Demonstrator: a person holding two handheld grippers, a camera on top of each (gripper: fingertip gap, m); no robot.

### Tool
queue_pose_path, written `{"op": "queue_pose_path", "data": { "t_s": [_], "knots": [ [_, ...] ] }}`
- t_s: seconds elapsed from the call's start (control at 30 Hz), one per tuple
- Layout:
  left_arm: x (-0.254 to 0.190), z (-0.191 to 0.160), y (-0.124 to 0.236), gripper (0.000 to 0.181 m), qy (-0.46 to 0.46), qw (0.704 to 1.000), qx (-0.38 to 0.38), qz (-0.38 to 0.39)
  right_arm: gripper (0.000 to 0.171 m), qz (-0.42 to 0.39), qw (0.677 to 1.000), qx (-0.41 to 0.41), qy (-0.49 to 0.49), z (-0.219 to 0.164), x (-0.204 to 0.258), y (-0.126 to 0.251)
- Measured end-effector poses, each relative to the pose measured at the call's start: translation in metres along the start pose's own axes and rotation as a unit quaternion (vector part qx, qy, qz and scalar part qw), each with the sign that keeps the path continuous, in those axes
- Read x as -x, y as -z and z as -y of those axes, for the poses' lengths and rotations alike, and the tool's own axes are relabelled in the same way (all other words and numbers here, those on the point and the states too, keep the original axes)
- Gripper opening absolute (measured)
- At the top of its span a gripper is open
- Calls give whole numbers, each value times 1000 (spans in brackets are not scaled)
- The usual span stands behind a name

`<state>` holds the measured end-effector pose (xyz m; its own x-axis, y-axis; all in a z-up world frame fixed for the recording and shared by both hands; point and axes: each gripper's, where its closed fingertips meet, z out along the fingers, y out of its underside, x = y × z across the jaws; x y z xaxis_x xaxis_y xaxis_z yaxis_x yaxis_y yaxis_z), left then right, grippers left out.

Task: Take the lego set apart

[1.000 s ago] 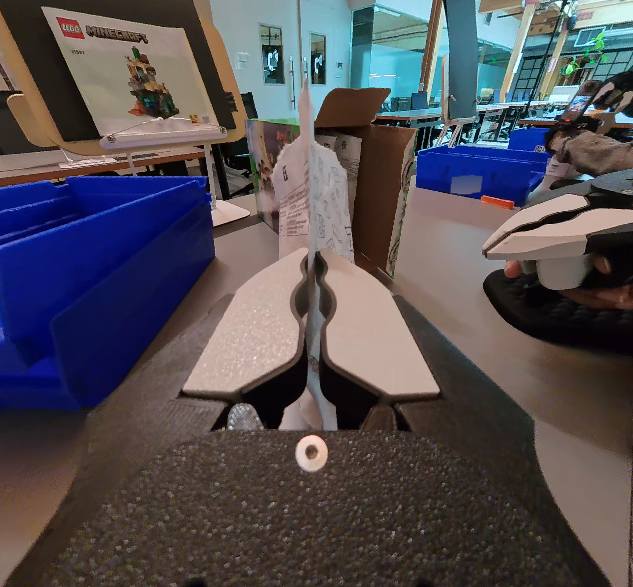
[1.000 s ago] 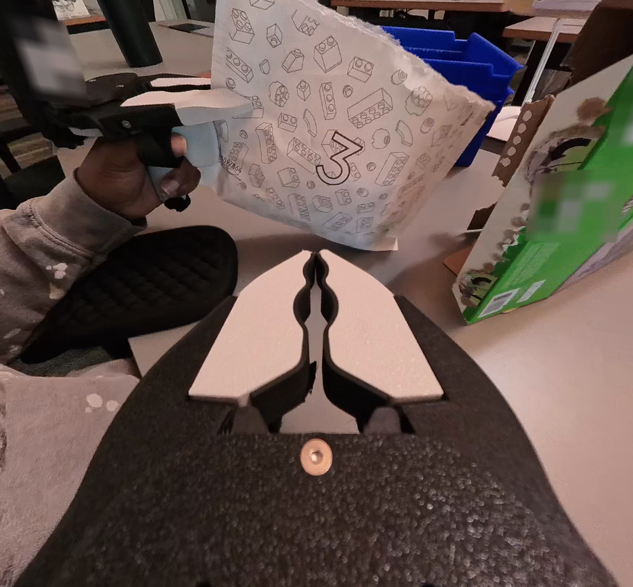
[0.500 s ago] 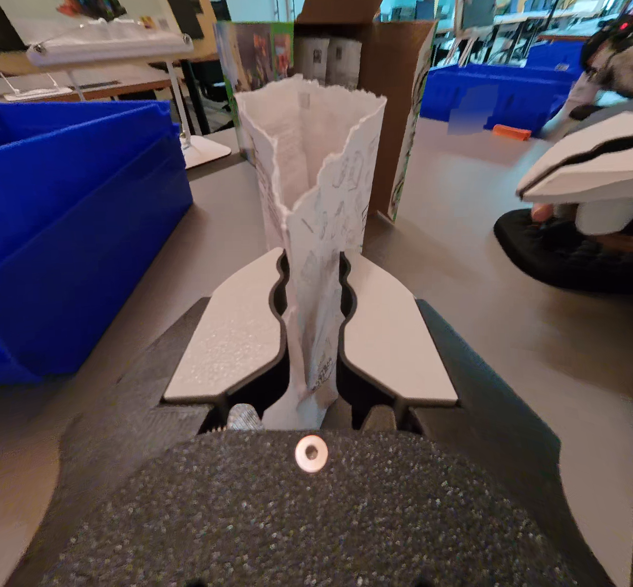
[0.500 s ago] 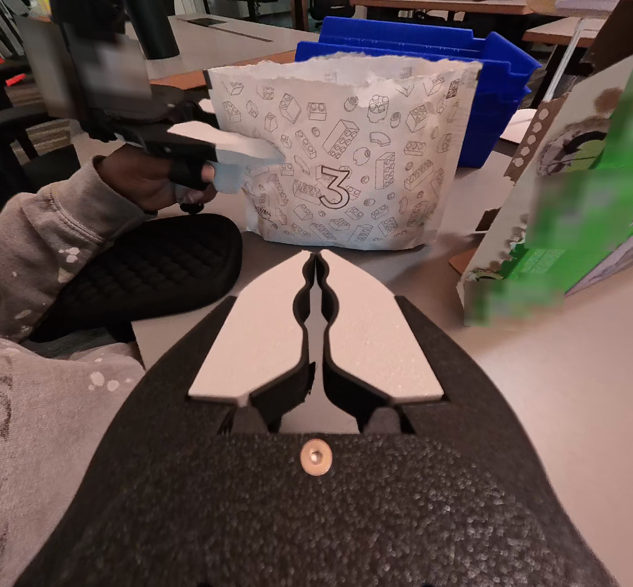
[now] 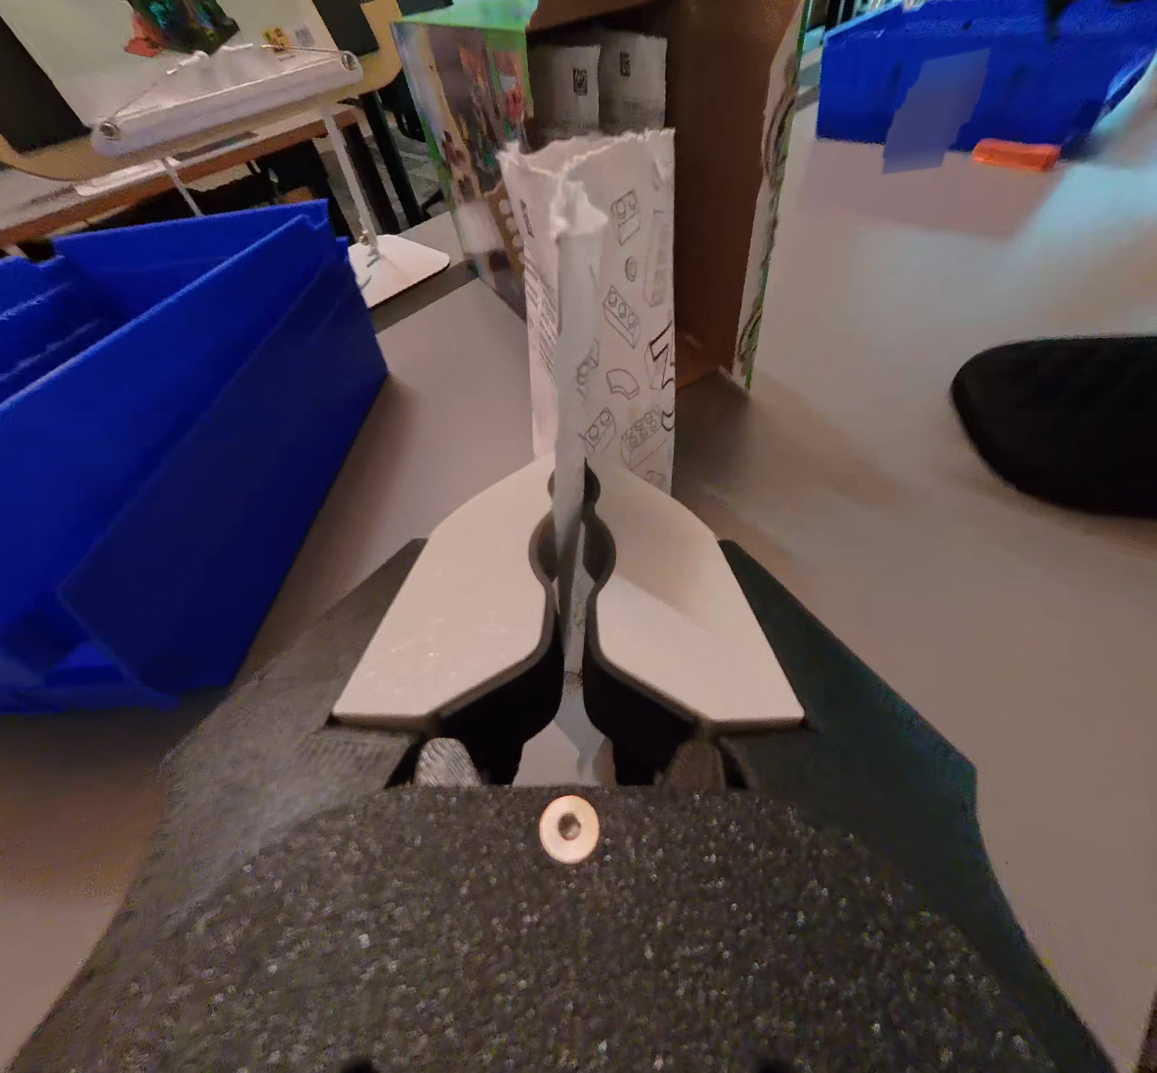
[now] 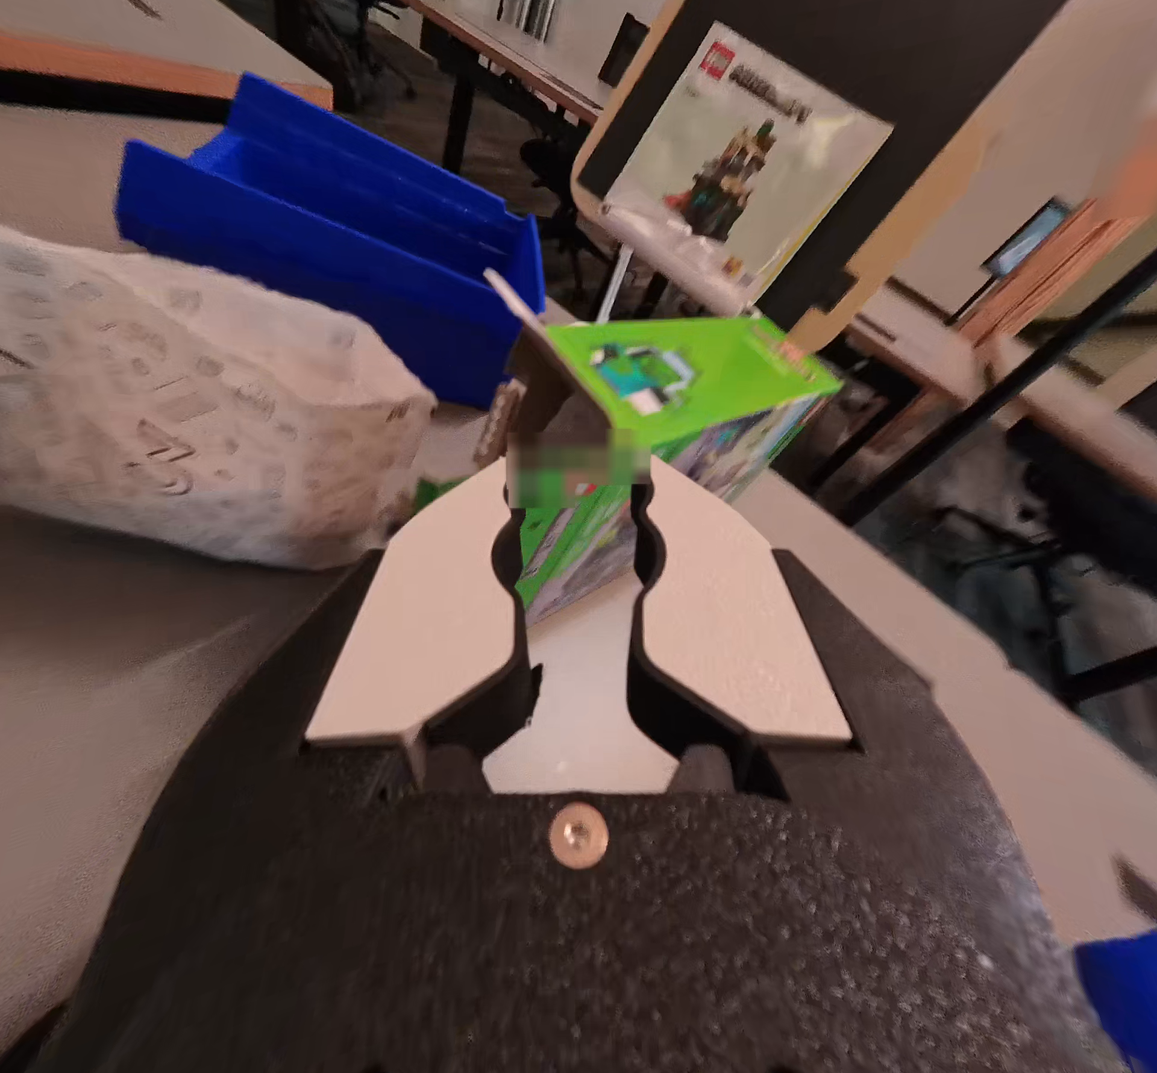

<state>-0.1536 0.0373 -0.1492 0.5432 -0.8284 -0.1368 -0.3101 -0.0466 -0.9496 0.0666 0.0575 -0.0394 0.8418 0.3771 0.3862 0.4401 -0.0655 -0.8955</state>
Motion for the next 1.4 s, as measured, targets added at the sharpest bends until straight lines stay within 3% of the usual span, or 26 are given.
{"op": "queue_pose_path", "data": {
  "t_s": [0.2,0.33,0.5,0.7,0.77,0.83,0.97,1.13,1.27,1.4],
  "knots": [
    [-6,22,-17,1,68,998,1,5,48,35,993,66,90,16,-5,-59],
    [-4,21,-22,1,92,996,-13,14,35,23,990,59,125,30,2,-63],
    [-8,32,-28,1,73,997,-18,8,51,55,971,140,187,18,13,-70],
    [1,44,-28,0,104,994,-33,6,50,68,947,196,246,-1,12,-69],
    [0,50,-30,1,114,993,-38,-6,39,50,937,215,270,-8,4,-76],
    [1,55,-32,0,100,994,-39,1,2,50,937,208,276,-9,2,-83],
    [-4,63,-40,0,96,995,-36,-10,1,91,954,218,186,-2,6,-92],
    [2,72,-40,0,91,995,-49,-2,1,176,969,173,31,16,17,-97],
    [13,87,-32,1,68,995,-65,16,0,231,965,100,-80,36,13,-83],
    [13,106,-24,1,28,997,-69,24,0,266,947,37,-178,31,4,-57]
  ]
}}
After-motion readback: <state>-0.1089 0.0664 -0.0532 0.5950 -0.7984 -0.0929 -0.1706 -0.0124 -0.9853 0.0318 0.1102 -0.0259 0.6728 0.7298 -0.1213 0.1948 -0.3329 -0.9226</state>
